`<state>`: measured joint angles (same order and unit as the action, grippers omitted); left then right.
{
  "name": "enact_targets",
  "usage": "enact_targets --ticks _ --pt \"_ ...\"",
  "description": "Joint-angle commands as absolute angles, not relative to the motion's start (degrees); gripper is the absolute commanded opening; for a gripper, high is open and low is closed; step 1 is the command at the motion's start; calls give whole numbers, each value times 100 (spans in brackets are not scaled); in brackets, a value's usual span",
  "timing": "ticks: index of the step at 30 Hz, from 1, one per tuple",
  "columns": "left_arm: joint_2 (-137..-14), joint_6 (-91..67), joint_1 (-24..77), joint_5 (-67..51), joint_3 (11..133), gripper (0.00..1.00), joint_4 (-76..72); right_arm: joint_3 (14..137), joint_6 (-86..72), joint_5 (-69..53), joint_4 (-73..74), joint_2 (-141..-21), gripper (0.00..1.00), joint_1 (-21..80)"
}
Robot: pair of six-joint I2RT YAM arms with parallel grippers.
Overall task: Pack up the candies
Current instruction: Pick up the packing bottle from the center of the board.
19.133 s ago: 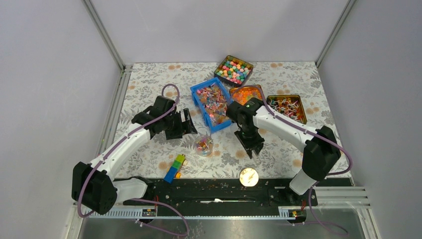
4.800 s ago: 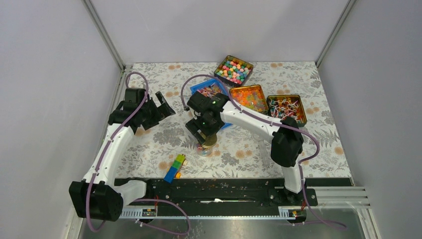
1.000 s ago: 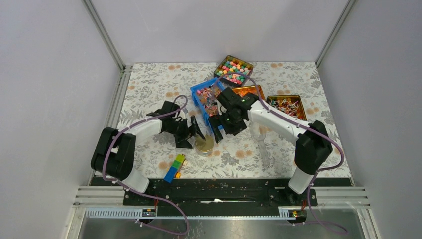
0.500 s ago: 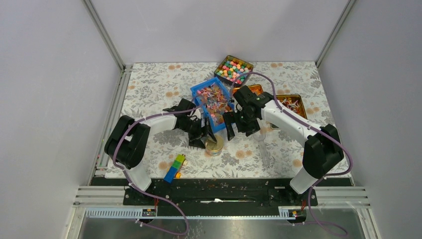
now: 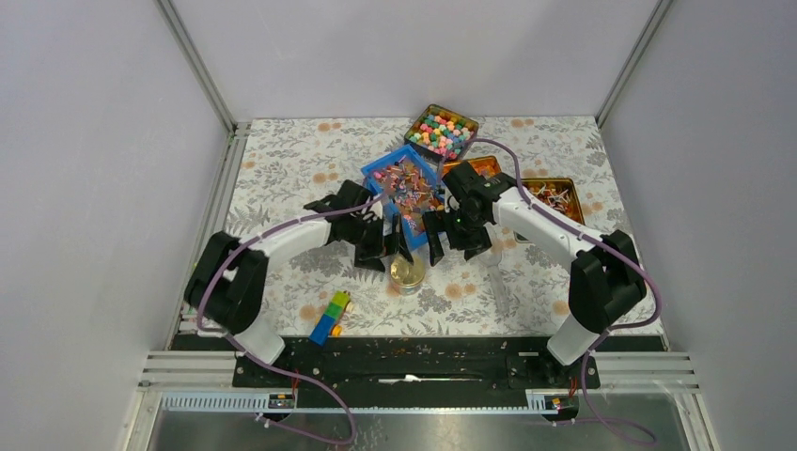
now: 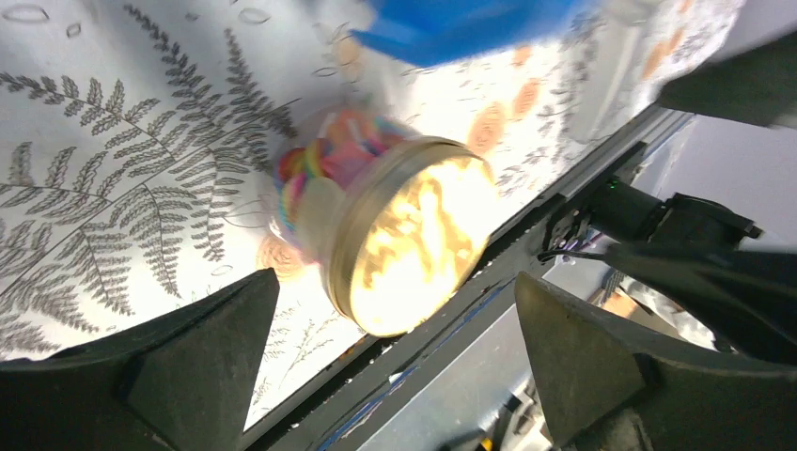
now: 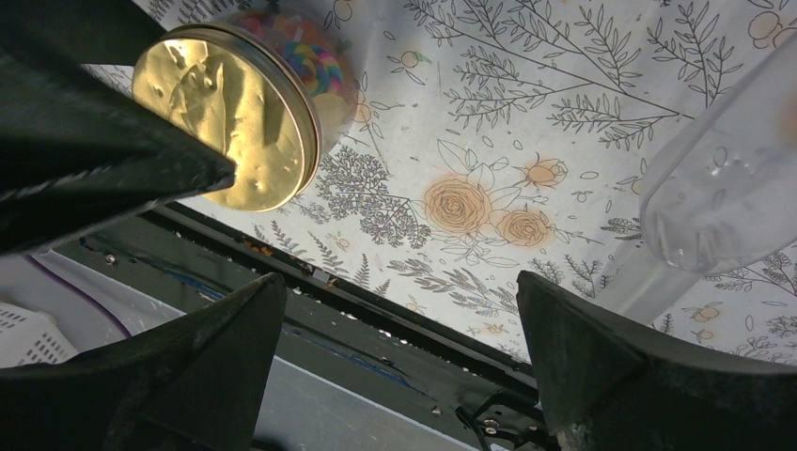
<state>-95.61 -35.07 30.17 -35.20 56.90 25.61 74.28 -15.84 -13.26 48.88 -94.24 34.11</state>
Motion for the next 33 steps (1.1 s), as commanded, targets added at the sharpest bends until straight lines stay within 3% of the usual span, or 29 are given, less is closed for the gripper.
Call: enact_targets --ticks 1,9,14,20,26,33 --pt "-8480 -3136 2962 -2754 5839 99 2377 7767 -1691 -1565 4841 -9551 100 3375" --pt "-6950 -2437 2630 -1859 5852 99 2498 7868 -1627 -1517 4834 -9513 100 3342" --pt "-6084 -1593 2602 -1588 5490 99 1805 7975 -1582 -1471 4834 -9520 100 3305" --pt "-5182 -134 2601 -2785 3864 96 -390 8079 -1525 -1468 4838 -9599 100 3242" --pt "-5030 829 2617 -4178 2814 99 -1330 8100 -1523 -1475 4841 -9658 100 3152" --pt "-5490 99 3049 -3805 1640 99 -3196 8119 -1493 -1536 4841 -9717 100 3051"
